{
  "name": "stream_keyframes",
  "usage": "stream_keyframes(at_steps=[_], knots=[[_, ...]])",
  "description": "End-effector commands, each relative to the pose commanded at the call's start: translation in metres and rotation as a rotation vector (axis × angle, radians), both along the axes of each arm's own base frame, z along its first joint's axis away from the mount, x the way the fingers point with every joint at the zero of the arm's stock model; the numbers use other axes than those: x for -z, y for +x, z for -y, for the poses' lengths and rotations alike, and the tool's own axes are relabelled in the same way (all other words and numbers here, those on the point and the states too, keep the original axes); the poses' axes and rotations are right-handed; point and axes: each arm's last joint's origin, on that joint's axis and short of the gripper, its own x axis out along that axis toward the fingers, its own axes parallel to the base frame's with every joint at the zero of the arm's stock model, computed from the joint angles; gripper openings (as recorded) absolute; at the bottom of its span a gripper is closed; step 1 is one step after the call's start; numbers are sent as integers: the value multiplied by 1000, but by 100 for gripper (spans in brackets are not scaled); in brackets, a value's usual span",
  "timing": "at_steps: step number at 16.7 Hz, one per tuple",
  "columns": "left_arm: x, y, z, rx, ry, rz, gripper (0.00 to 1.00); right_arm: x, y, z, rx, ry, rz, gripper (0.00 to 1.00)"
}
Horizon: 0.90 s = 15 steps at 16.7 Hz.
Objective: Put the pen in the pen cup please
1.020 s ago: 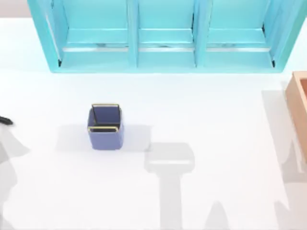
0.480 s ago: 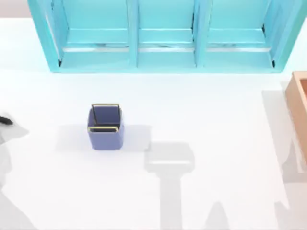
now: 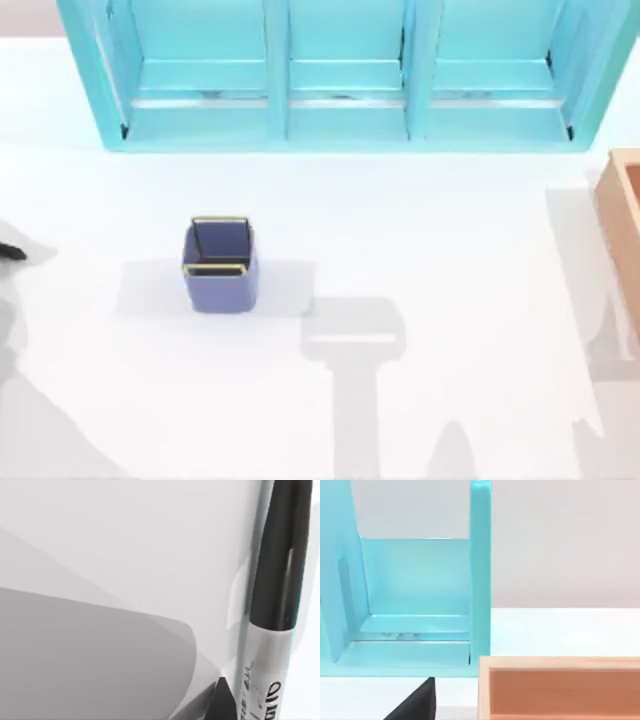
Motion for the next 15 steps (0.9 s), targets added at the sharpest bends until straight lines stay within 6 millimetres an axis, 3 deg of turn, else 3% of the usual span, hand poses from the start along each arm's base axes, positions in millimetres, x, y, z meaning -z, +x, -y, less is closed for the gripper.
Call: stream_keyframes(at_steps=[1, 14, 15], knots=[[0, 0, 0, 0, 0, 0, 100, 0, 0, 0, 0, 0, 0, 100], [0, 0, 0, 0, 0, 0, 2, 0, 0, 0, 0, 0, 0, 100], [0, 0, 0, 0, 0, 0, 0, 0, 0, 0, 0, 0, 0, 100]])
